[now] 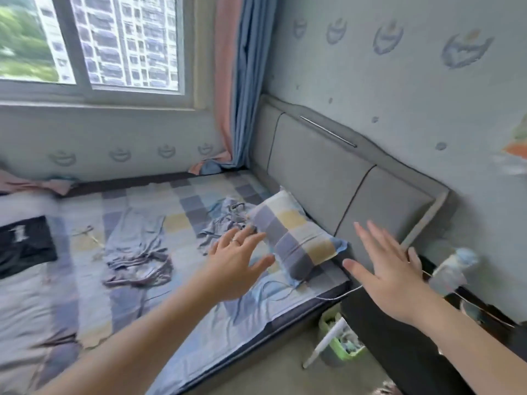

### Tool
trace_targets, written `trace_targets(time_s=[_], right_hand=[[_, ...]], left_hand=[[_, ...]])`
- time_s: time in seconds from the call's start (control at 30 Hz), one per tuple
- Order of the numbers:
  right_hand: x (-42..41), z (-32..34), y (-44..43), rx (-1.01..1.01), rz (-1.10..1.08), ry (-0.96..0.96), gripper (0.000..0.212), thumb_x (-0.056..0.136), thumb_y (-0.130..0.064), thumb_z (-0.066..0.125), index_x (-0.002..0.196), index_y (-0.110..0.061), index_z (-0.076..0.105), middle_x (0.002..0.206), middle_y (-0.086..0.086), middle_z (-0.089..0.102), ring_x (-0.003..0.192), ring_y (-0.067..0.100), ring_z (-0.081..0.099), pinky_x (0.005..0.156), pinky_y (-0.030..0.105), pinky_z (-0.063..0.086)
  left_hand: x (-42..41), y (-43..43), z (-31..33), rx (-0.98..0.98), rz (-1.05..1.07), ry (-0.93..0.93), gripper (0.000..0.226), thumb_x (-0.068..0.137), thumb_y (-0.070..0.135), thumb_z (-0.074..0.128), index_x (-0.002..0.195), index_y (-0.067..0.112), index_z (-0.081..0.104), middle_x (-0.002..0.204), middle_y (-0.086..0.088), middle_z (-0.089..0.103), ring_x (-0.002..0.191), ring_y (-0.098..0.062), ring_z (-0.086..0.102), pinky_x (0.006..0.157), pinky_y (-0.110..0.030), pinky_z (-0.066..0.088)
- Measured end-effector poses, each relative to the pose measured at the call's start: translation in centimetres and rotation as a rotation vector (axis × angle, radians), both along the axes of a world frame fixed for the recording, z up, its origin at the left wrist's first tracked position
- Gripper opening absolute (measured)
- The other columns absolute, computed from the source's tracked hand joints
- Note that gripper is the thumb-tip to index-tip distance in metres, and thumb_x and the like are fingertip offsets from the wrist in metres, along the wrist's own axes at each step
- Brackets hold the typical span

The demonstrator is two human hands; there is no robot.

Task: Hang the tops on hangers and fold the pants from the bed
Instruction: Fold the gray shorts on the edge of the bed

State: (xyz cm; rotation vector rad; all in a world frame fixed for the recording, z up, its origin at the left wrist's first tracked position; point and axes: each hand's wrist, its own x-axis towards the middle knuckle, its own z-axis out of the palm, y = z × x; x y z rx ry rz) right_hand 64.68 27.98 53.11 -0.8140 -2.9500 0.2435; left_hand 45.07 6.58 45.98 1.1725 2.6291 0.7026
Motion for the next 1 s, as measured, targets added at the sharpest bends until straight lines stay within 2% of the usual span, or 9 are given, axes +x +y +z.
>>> trace_targets(time_s=[0.13, 0.23, 0.43, 0.57, 0.8, 1.0], right_hand=[[-5.7, -7.4, -0.3, -0.175, 0.027, -0.100, 0.083, 0.081, -0.080, 0.013, 0.155, -0.047, -0.005, 0.165, -0.019, -0.013, 0.152, 0.007, -0.012, 0.121, 0.052, -0.008], [-10.0, -11.6, 0.1, -0.304, 0.060, -0.140, 0.087, 0.075, -0.084, 0.009, 0.154, -0.050, -0.006, 0.164, -0.021, -0.012, 0.152, 0.006, -0.010, 0.120, 0.051, -0.009], [-17.8, -16.0, 2.2, -0.495, 0.128, -0.235, 0.074, 0.093, -0.071, 0.024, 0.157, -0.044, -0.002, 0.165, -0.020, -0.008, 0.153, 0.009, -0.004, 0.121, 0.051, -0.004], [-22.4, -17.9, 5.0, -0.558, 0.150, -0.250, 0.067, 0.100, -0.061, 0.031, 0.157, -0.043, 0.002, 0.166, -0.018, -0.003, 0.153, 0.010, 0.000, 0.121, 0.049, -0.002], [-29.3, -21.2, 9.8, -0.580, 0.157, -0.316, 0.067, 0.100, -0.061, 0.033, 0.158, -0.041, 0.005, 0.166, -0.016, 0.005, 0.153, 0.014, 0.007, 0.119, 0.049, 0.005], [-36.0, -29.0, 12.5, -0.593, 0.121, -0.341, 0.068, 0.100, -0.061, 0.033, 0.157, -0.041, 0.003, 0.166, -0.015, 0.006, 0.153, 0.014, 0.009, 0.119, 0.050, 0.009]], left_hand=[[-2.8, -3.1, -6.5, -0.088, 0.142, -0.147, 0.068, 0.093, 0.074, 0.027, 0.154, 0.044, 0.023, 0.167, 0.010, 0.013, 0.154, -0.019, 0.003, 0.122, -0.044, 0.010], [-4.9, -3.2, -10.0, -0.125, 0.217, -0.240, 0.064, 0.095, 0.072, 0.029, 0.153, 0.044, 0.025, 0.167, 0.008, 0.015, 0.153, -0.020, 0.005, 0.122, -0.043, 0.012], [-9.6, -0.5, -13.7, -0.178, 0.300, -0.375, 0.061, 0.096, 0.069, 0.032, 0.152, 0.045, 0.028, 0.164, 0.007, 0.023, 0.152, -0.020, 0.011, 0.121, -0.046, 0.018], [-13.7, 2.8, -15.1, -0.193, 0.353, -0.427, 0.059, 0.098, 0.066, 0.036, 0.150, 0.040, 0.034, 0.162, 0.008, 0.028, 0.151, -0.019, 0.016, 0.120, -0.045, 0.021], [-20.2, 7.6, -18.6, -0.207, 0.383, -0.496, 0.055, 0.099, 0.060, 0.041, 0.147, 0.034, 0.039, 0.154, 0.008, 0.039, 0.145, -0.019, 0.027, 0.116, -0.042, 0.028], [-27.7, 9.8, -26.6, -0.289, 0.371, -0.560, 0.054, 0.100, 0.057, 0.044, 0.146, 0.029, 0.043, 0.151, 0.002, 0.045, 0.138, -0.024, 0.038, 0.112, -0.042, 0.034]])
